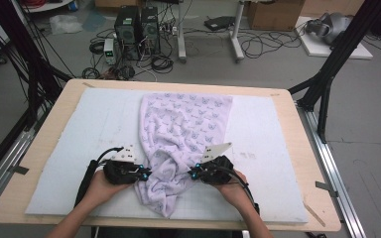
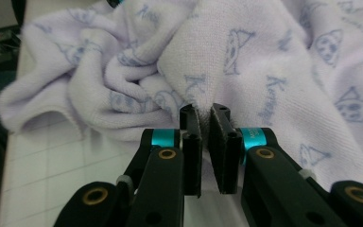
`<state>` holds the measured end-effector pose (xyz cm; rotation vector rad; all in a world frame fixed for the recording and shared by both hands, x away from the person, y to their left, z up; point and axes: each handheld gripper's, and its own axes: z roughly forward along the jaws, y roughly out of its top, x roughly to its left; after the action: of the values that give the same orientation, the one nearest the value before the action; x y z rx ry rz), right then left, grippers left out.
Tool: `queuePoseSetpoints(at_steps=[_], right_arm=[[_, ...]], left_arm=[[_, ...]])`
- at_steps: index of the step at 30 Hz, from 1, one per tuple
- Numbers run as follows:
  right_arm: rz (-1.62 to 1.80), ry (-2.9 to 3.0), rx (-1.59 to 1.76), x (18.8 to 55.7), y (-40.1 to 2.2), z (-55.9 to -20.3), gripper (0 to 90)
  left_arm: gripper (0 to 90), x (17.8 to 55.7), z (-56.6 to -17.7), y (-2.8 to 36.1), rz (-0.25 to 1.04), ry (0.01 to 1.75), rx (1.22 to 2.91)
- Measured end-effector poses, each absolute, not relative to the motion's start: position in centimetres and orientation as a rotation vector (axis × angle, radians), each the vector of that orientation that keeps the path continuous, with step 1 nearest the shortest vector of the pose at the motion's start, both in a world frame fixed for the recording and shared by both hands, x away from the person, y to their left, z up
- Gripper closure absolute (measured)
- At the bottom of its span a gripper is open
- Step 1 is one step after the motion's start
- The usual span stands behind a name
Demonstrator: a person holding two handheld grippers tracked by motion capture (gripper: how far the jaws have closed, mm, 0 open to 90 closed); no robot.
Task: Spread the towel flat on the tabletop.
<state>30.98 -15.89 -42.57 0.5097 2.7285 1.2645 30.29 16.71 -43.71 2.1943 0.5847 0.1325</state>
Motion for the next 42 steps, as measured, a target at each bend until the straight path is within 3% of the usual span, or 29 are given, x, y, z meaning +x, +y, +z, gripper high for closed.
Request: queuePoseSetpoints(at_steps=[4, 10, 16, 18, 21, 23, 32, 37, 40, 42], right_arm=[[1.289, 2.696, 0.509, 29.9, -17.6, -41.4, 84.5], [1.311, 2.633, 0.56, 28.1, -20.8, -40.2, 85.5], [1.195, 2.679, 0.644, 27.5, -22.9, -42.2, 85.7], [1.206, 2.682, 0.675, 27.9, -23.4, -42.6, 85.7], [1.242, 2.674, 0.705, 28.4, -23.7, -42.9, 85.8], [1.251, 2.663, 0.69, 28.3, -23.5, -42.6, 85.8], [1.289, 2.573, 0.647, 29.6, -23.1, -39.7, 86.0], [1.209, 2.548, 0.664, 33.8, -22.2, -37.6, 86.2], [1.18, 2.556, 0.788, 36.5, -22.6, -39.0, 86.1], [1.116, 2.601, 0.85, 37.7, -22.5, -40.6, 84.9]], left_arm=[[82.1, 29.7, -42.9, 17.5, 0.162, 0.592, 2.149], [64.4, 29.3, -42.3, 17.9, 0.166, 0.604, 2.1], [63.3, 29.5, -43.4, 17.2, 0.159, 0.604, 2.174], [66.4, 29.7, -43.8, 16.9, 0.157, 0.6, 2.211], [82.6, 29.6, -44.1, 16.5, 0.16, 0.559, 2.245], [87.1, 29.6, -44.1, 16.4, 0.163, 0.556, 2.246], [88.5, 31.0, -41.3, 17.9, 0.315, 0.66, 2.126], [88.5, 34.5, -39.1, 19.0, 0.464, 0.826, 2.022], [88.1, 35.7, -39.5, 19.0, 0.493, 0.881, 2.022], [83.7, 36.7, -40.3, 18.8, 0.442, 0.898, 2.064]])
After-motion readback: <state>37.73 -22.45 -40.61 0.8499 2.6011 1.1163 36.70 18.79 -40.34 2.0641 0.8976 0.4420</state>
